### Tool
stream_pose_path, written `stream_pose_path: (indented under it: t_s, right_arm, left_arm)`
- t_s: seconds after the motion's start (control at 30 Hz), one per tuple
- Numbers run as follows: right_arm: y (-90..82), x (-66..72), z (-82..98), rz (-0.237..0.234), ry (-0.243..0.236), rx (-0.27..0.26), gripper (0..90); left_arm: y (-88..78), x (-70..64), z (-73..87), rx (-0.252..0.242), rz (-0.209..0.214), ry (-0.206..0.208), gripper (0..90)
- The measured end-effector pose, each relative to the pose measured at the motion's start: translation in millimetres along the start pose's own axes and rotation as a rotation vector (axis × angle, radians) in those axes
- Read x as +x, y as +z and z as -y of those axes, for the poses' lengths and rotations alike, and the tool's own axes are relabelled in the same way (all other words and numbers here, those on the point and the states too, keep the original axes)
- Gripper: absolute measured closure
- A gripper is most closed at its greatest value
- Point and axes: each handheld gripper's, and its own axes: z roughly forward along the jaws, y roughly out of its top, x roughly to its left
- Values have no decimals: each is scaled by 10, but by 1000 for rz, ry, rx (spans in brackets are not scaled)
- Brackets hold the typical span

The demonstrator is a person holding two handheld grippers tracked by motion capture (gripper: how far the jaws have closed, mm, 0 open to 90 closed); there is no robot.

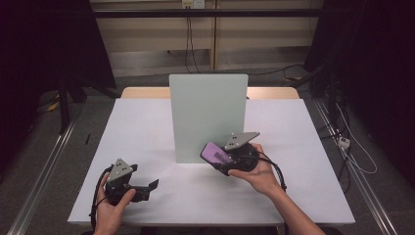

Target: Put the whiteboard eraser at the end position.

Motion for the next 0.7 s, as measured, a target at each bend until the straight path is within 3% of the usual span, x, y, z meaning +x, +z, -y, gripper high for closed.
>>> stream_pose_path:
  t_s: [0.27, 0.47, 0.7]
  right_arm:
    - [-74, 42, -6, -50, 0, 24, 414]
    - [-133, 37, -34, -63, -6, 46, 414]
    - [-100, 145, -37, -88, -75, 102, 414]
  left_arm:
    - [-25, -16, -5, -15, 3, 3, 52]
    - [-26, -17, -8, -9, 1, 7, 52]
    - [-23, -28, -15, -4, 2, 21, 52]
